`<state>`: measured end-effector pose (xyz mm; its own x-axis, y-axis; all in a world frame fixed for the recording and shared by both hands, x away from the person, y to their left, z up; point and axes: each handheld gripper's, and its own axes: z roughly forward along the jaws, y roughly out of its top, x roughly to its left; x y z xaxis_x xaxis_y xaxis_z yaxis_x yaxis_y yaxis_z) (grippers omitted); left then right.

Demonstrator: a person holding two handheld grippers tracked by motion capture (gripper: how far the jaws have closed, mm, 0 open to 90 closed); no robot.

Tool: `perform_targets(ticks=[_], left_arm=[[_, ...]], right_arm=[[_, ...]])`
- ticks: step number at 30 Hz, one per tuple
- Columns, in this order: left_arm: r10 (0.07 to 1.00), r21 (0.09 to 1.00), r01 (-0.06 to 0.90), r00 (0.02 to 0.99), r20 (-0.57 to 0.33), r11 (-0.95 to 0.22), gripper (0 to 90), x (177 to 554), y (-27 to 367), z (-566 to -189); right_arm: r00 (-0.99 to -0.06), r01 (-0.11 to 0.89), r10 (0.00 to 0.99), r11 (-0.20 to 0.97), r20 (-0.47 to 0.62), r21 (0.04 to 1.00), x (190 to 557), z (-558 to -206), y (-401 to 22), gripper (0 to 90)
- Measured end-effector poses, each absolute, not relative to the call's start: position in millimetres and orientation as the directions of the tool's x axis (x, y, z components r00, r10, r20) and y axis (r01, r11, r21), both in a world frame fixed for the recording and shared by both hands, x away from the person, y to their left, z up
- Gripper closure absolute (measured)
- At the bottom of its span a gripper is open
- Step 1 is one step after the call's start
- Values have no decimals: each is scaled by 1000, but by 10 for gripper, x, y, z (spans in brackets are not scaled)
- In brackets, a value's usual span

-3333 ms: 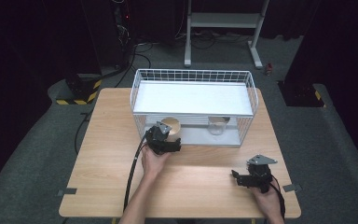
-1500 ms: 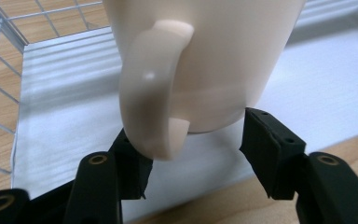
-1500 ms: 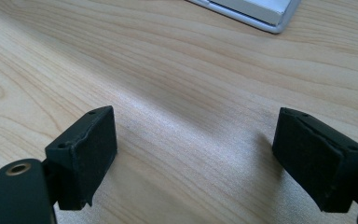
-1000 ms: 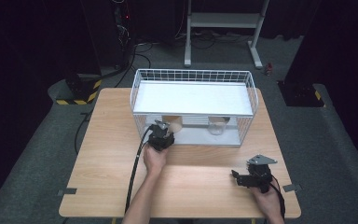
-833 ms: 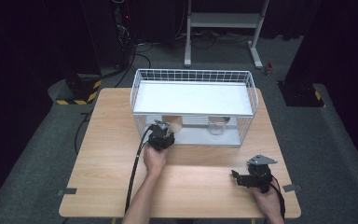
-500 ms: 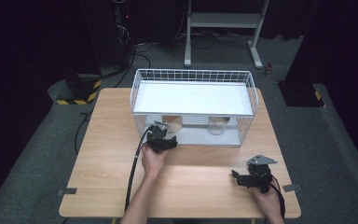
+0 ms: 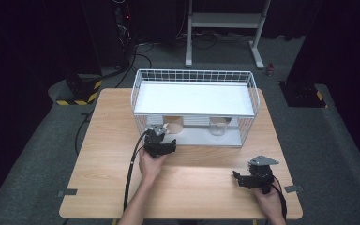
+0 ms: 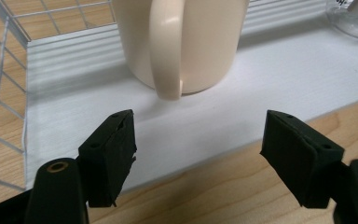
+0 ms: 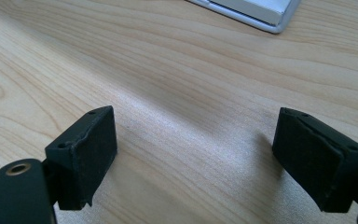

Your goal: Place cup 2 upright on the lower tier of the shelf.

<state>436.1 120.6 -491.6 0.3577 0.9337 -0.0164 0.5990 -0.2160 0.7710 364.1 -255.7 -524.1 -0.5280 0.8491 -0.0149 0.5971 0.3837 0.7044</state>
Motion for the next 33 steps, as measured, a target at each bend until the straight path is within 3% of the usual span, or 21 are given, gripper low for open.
perform_targets(ticks=[5,11,33], left_arm=[[928,785,587,371,-40,-200,261,4309,1224,-4864],[922,783,574,387,-2,-239,262,4263,1223,-4854],[913,803,567,400,-75,-183,251,4019,1365,-4799]], right_arm=[[-528,597,849,384,-15,704,3641,-5241,-2557,135],[-528,597,849,384,-15,705,3642,-5241,-2557,135],[-526,598,850,382,-14,704,3640,-5241,-2556,135]])
